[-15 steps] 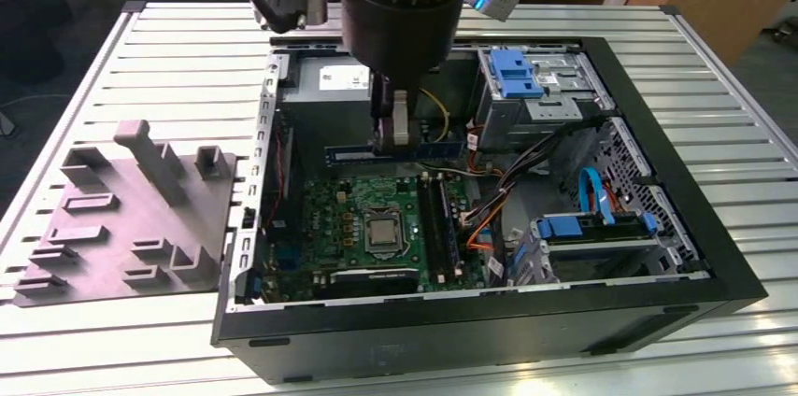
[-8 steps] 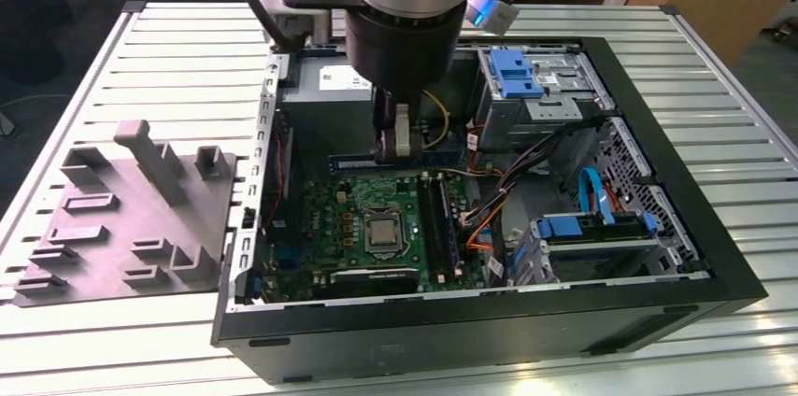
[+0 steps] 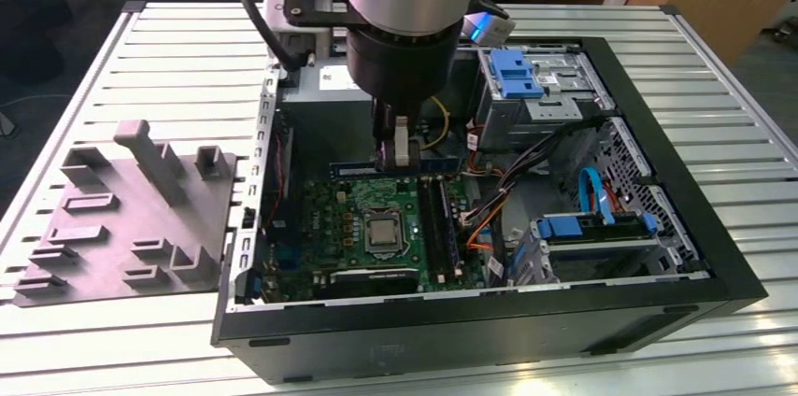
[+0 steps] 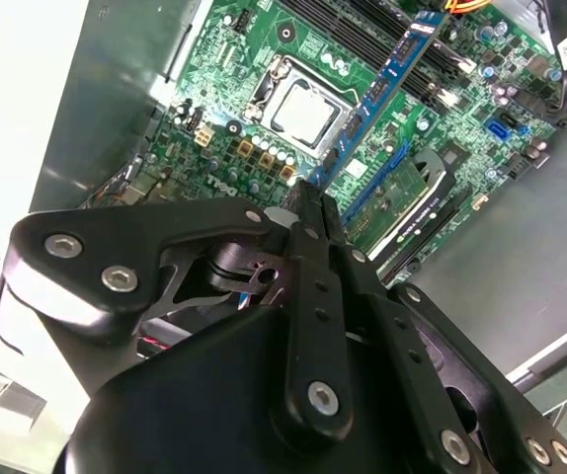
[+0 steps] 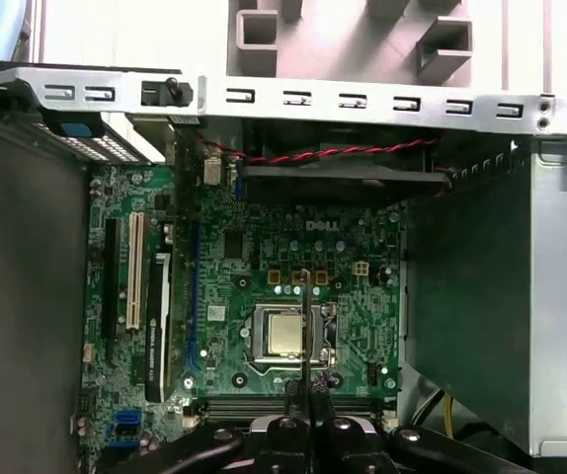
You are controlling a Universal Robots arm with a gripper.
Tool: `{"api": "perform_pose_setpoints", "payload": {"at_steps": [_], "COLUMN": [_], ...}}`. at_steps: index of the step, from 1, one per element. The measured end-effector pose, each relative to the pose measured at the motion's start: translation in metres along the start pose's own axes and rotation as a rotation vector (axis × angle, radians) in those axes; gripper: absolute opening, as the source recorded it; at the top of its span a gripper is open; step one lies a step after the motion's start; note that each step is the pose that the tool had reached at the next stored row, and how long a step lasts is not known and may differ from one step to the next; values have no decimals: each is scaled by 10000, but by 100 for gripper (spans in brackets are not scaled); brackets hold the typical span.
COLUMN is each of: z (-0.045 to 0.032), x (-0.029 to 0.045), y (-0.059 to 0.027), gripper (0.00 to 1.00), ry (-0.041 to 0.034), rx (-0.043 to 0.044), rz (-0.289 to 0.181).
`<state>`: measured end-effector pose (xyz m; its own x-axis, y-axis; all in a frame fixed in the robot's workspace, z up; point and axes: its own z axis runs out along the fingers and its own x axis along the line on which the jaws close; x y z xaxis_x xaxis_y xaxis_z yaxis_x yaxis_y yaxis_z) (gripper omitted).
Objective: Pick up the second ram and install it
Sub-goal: 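Pick up the second ram and move it above second insertion slot, then insert the second ram into the second slot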
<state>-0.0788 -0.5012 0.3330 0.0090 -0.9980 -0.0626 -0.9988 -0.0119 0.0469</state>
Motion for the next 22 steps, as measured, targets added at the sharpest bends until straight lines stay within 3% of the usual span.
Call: {"api": "perform_pose_setpoints", "payload": {"at_steps": [14, 22], "z": [3, 14], "x": [0, 1], "y": [0, -1], "gripper": [13, 13], "ry": [-14, -75], "rx": [0, 83], "rz": [12, 1313]}}
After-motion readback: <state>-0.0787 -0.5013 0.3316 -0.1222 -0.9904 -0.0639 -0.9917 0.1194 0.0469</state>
